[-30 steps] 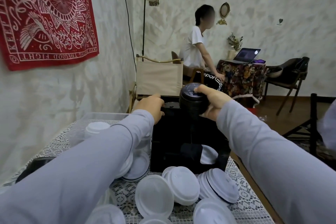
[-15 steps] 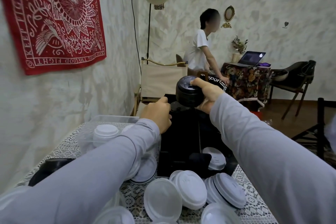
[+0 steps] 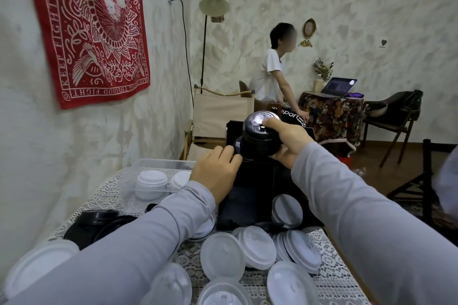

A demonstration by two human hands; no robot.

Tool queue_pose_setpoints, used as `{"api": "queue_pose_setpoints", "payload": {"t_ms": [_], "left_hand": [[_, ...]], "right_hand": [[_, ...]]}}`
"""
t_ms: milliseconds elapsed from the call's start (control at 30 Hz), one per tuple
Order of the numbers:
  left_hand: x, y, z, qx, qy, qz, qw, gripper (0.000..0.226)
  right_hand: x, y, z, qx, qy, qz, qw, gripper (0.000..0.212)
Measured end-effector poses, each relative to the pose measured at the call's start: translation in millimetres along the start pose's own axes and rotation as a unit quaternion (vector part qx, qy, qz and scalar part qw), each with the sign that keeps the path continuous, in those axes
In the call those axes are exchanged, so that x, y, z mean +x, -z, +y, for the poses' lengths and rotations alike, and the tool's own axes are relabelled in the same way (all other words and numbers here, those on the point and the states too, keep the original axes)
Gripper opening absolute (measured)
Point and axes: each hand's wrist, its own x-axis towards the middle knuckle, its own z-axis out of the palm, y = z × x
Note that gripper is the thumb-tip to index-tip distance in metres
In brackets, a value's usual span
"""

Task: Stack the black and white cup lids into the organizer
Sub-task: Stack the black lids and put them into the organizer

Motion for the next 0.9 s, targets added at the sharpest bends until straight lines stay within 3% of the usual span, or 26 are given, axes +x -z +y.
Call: {"api": "queue_pose_setpoints", "payload": {"t_ms": [133, 300, 533, 700, 900], "left_hand": [[-8, 4, 2, 0.007, -0.019, 0.017, 1.0, 0.012], [-14, 17, 8, 0.041, -0.024, 0.029, 0.998, 0.025], [-18, 24, 13, -0.005, 0.001, 0.051, 0.999, 0.016], [-19, 25, 17, -0.07, 0.066, 0.033, 0.995, 0.071], [-17, 30, 20, -0.095, 0.111, 0.004, 0.989, 0.076]], "right_hand": [[-13, -5, 6, -0.046, 0.044, 0.01, 0.998, 0.023], [-25, -4, 8, -0.048, 0.068, -0.01, 0.997, 0.027], [-32, -15, 15, -0.054, 0.048, -0.046, 0.996, 0.037], [-30, -20, 20, -0.101, 0.068, -0.019, 0.992, 0.04], [-31, -18, 16, -0.197, 0.083, -0.03, 0.976, 0.035]]}}
